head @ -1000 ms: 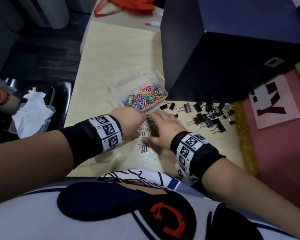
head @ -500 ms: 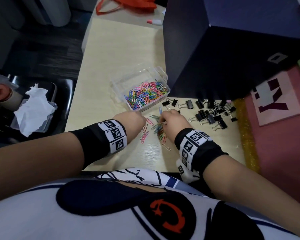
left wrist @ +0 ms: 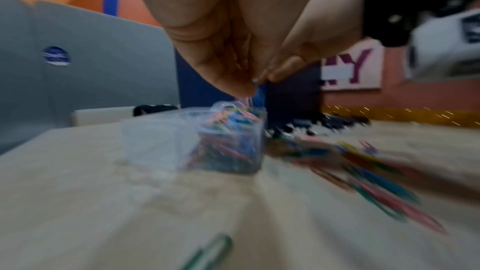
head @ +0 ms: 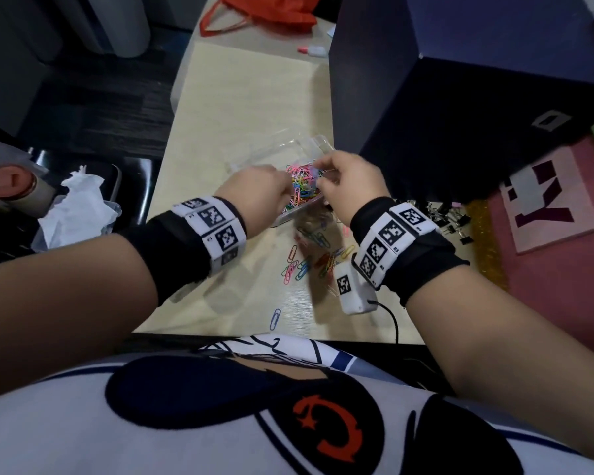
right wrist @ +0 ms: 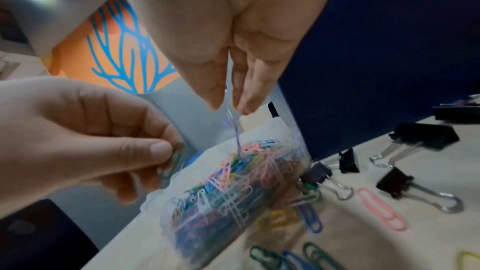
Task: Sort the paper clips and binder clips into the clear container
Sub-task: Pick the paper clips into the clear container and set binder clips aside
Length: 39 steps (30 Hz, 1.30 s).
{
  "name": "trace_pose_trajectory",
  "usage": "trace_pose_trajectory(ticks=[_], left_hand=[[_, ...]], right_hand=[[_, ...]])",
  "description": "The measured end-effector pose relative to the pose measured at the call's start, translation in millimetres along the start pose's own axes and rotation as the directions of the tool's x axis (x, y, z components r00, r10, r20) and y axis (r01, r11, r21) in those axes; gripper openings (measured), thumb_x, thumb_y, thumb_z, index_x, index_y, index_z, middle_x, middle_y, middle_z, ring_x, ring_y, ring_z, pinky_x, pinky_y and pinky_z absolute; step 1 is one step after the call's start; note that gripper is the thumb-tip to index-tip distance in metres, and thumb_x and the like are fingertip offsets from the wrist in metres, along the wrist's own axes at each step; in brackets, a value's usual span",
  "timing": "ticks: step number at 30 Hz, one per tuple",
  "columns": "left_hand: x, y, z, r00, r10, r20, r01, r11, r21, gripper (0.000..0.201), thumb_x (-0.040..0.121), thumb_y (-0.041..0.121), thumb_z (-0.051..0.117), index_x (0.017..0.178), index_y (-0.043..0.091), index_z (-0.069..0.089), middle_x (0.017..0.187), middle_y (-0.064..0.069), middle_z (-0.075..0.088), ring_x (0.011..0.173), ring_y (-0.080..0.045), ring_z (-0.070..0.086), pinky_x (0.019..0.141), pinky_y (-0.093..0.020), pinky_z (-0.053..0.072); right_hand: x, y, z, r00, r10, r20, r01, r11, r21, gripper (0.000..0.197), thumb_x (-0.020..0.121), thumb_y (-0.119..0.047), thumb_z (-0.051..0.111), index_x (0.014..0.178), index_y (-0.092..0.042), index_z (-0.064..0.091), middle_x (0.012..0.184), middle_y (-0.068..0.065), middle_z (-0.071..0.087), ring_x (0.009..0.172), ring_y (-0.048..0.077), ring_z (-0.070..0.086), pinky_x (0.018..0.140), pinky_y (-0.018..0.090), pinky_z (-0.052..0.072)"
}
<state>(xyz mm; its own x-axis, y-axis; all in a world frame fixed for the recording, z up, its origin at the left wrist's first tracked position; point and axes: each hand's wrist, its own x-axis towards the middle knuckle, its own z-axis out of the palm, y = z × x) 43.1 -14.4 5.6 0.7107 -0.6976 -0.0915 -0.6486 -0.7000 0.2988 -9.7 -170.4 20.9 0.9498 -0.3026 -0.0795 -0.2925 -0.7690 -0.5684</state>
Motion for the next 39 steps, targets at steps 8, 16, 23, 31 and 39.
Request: trace_pose_trajectory(ticks=[8, 16, 23, 31, 39], left_hand=[[-10.5, 1.0, 5.2, 0.988, 0.11, 0.112, -0.11, 0.994, -0.004, 0.024, 0.089, 0.026, 0.054, 0.11, 0.021, 0.063, 0.104, -0.004, 0.063, 0.101, -0.027, 0.059, 0.085, -0.035, 0.048], [-37.6, 24.4, 50.3, 0.664, 0.34, 0.666, -0.492, 0.869, 0.048, 0.043, 0.079, 0.043, 0.067, 0.117, 0.029, 0.051, 0.109, 0.006, 0.051, 0.097, -0.018, 0.055, 0.064, -0.029, 0.039], [-34.1, 28.5, 58.1, 0.815, 0.307, 0.491, -0.443, 0.877, 0.187, 0.021, 0.093, 0.033, 0.05, 0.11, 0.022, 0.054, 0.107, -0.002, 0.054, 0.098, -0.026, 0.058, 0.063, -0.032, 0.042], [-36.8, 2.8, 47.7, 0.973, 0.081, 0.215, -0.15, 0.932, 0.329, 0.014, 0.093, 0.023, 0.046, 0.102, 0.015, 0.055, 0.1, -0.005, 0.058, 0.087, -0.029, 0.061, 0.059, -0.033, 0.043], [-40.2, -13.8, 33.4, 0.948, -0.216, 0.235, 0.102, 0.903, 0.418, 0.022, 0.092, 0.012, 0.044, 0.111, 0.01, 0.053, 0.109, -0.012, 0.052, 0.101, -0.034, 0.056, 0.067, -0.036, 0.039]], right_hand=[[-29.1, 18.8, -3.8, 0.87, 0.34, 0.357, -0.144, 0.868, -0.475, 0.044, 0.088, -0.02, 0.06, 0.129, -0.013, 0.047, 0.123, 0.012, 0.056, 0.107, 0.028, 0.058, 0.083, 0.035, 0.049], [-65.4, 47.2, 15.9, 0.756, 0.552, 0.352, -0.245, 0.737, -0.629, 0.083, 0.07, -0.018, 0.078, 0.135, -0.008, 0.028, 0.134, 0.014, 0.035, 0.115, 0.032, 0.055, 0.09, 0.039, 0.051], [-64.6, 41.5, 39.9, 0.872, 0.331, 0.361, -0.194, 0.91, -0.365, 0.049, 0.084, -0.019, 0.067, 0.128, -0.011, 0.047, 0.13, 0.011, 0.045, 0.108, 0.028, 0.057, 0.093, 0.035, 0.049], [-59.1, 45.9, 31.4, 0.94, 0.221, 0.259, -0.103, 0.91, -0.402, 0.054, 0.09, -0.004, 0.047, 0.142, -0.007, 0.033, 0.145, 0.012, 0.032, 0.128, 0.028, 0.039, 0.105, 0.031, 0.034], [-52.4, 31.0, 45.3, 0.947, 0.095, 0.306, 0.01, 0.946, -0.324, 0.051, 0.088, 0.001, 0.045, 0.137, -0.014, 0.043, 0.141, 0.008, 0.036, 0.13, 0.026, 0.037, 0.105, 0.033, 0.035]])
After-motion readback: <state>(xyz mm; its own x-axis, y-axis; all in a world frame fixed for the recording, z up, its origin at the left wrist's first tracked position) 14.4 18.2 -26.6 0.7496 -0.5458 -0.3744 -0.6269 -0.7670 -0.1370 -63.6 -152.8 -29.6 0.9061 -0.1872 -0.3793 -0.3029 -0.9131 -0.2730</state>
